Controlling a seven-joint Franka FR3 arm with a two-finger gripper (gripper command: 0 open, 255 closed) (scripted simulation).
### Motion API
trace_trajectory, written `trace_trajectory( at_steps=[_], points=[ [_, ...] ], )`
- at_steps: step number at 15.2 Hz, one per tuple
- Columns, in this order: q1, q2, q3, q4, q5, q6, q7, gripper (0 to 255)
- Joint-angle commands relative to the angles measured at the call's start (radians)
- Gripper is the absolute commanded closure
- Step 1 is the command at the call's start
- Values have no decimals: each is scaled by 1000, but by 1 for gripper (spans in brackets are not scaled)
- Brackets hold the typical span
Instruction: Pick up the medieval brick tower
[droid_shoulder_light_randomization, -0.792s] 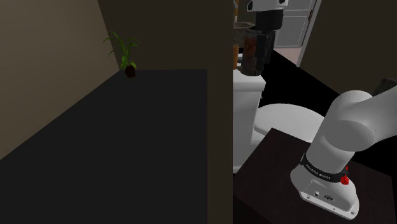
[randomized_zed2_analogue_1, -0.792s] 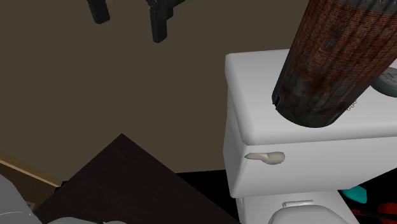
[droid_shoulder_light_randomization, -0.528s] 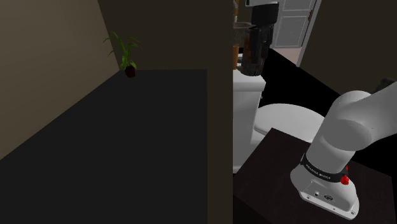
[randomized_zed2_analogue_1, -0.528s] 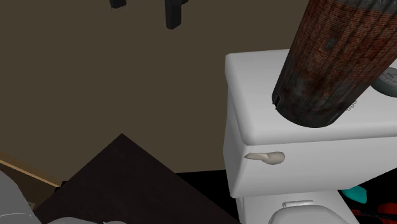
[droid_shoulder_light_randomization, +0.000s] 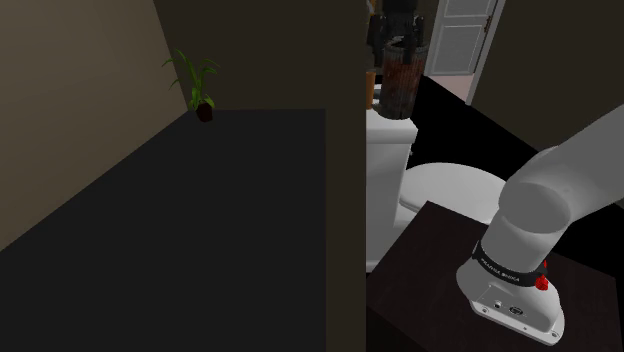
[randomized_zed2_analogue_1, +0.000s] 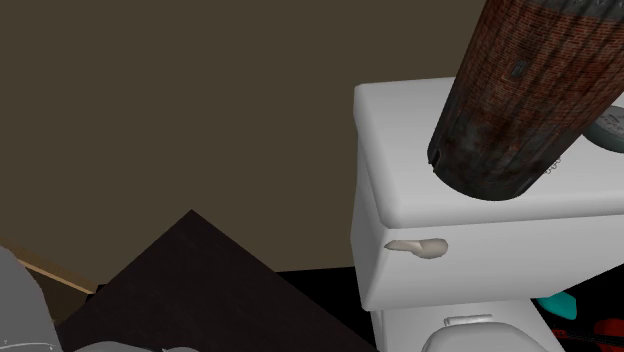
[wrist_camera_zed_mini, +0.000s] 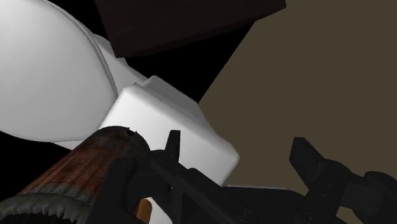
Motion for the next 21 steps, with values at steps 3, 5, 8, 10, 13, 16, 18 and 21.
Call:
trace_trajectory(
  at_steps=[3,5,8,10,13,16,18,21],
  points=[
    [-59,117,-23,166,0,-44,138,0],
    [-87,170,-39,248,0,-69,203,0],
    [-125,248,-67,373,2,-112,298,0],
    [-151,298,-88,458,5,-143,360,0],
    [-189,372,-123,591,12,-196,450,0],
    [-221,434,-155,705,23,-245,520,0],
    [-219,409,-153,644,18,-208,519,0],
    [-218,378,-151,561,13,-156,518,0]
  ],
)
